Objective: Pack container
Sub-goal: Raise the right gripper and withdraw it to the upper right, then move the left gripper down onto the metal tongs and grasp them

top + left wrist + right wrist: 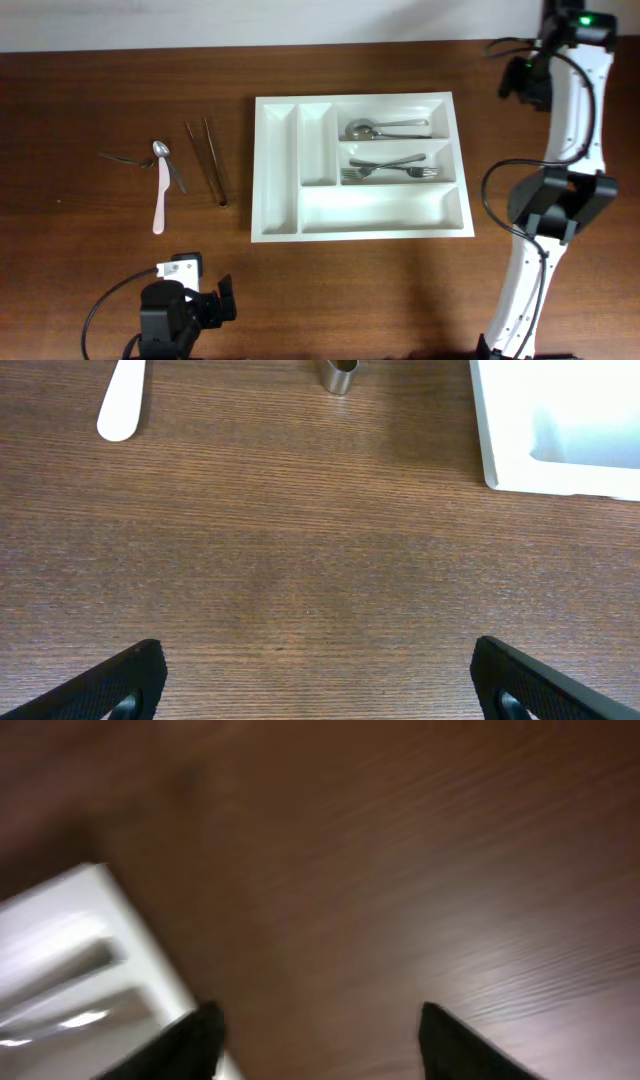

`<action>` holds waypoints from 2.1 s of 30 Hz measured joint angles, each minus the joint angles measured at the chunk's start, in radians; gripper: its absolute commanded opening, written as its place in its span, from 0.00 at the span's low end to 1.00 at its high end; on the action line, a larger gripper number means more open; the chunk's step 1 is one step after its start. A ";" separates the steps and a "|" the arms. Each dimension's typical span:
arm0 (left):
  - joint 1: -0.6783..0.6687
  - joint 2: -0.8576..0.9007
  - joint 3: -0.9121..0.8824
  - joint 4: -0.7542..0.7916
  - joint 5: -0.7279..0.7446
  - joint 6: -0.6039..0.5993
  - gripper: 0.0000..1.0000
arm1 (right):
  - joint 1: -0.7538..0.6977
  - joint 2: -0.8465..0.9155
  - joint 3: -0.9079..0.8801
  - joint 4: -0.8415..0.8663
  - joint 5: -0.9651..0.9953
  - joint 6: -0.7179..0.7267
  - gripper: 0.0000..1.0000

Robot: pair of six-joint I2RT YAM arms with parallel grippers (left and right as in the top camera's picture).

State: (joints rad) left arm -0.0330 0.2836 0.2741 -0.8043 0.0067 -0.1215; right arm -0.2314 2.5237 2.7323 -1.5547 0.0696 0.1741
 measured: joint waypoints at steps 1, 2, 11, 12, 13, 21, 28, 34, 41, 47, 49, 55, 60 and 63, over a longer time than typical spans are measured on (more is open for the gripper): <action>0.000 0.000 0.000 0.000 0.000 0.000 0.99 | -0.026 0.000 0.000 0.001 0.003 -0.038 0.99; 0.000 0.000 0.000 0.000 0.000 0.000 0.99 | -0.042 0.000 0.000 0.001 0.000 -0.055 0.99; 0.000 0.000 0.000 0.000 0.000 0.000 0.99 | -0.087 0.000 0.000 0.001 -0.065 -0.103 0.99; 0.000 0.000 0.000 0.000 0.000 0.000 0.99 | -0.087 0.000 0.000 0.001 -0.069 -0.103 0.99; 0.000 0.000 0.000 0.000 0.000 0.000 0.99 | -0.087 0.000 0.000 0.001 -0.071 -0.103 0.99; 0.000 0.000 0.000 0.000 -0.010 0.000 0.99 | -0.087 0.000 0.000 0.001 -0.071 -0.105 0.99; 0.001 0.003 0.002 0.457 -0.038 -0.018 0.99 | -0.087 0.000 0.000 0.001 -0.076 -0.107 0.99; 0.001 0.001 0.010 0.681 0.097 -0.184 0.99 | -0.087 0.000 0.000 0.002 -0.076 -0.108 0.99; 0.001 0.006 0.011 0.712 0.168 -0.246 0.99 | -0.087 0.000 0.000 0.003 -0.075 -0.107 0.99; 0.001 0.245 0.182 0.648 0.182 -0.220 0.99 | -0.087 0.000 0.000 0.004 -0.078 -0.107 0.99; 0.001 0.370 0.308 0.591 0.182 -0.193 0.99 | -0.087 0.000 0.000 0.005 -0.079 -0.107 0.99; 0.001 0.752 0.719 0.292 0.102 -0.139 0.99 | -0.087 0.000 0.000 0.003 -0.079 -0.107 0.99; 0.001 1.005 0.972 0.069 0.040 -0.103 0.99 | -0.087 0.000 0.000 0.004 -0.079 -0.107 0.99; 0.001 1.089 1.009 0.020 0.074 -0.094 0.99 | -0.087 0.000 0.000 0.004 -0.079 -0.107 0.99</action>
State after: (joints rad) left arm -0.0322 1.3731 1.2831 -0.7841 0.0811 -0.2153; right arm -0.3183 2.5237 2.7323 -1.5509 -0.0093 0.0673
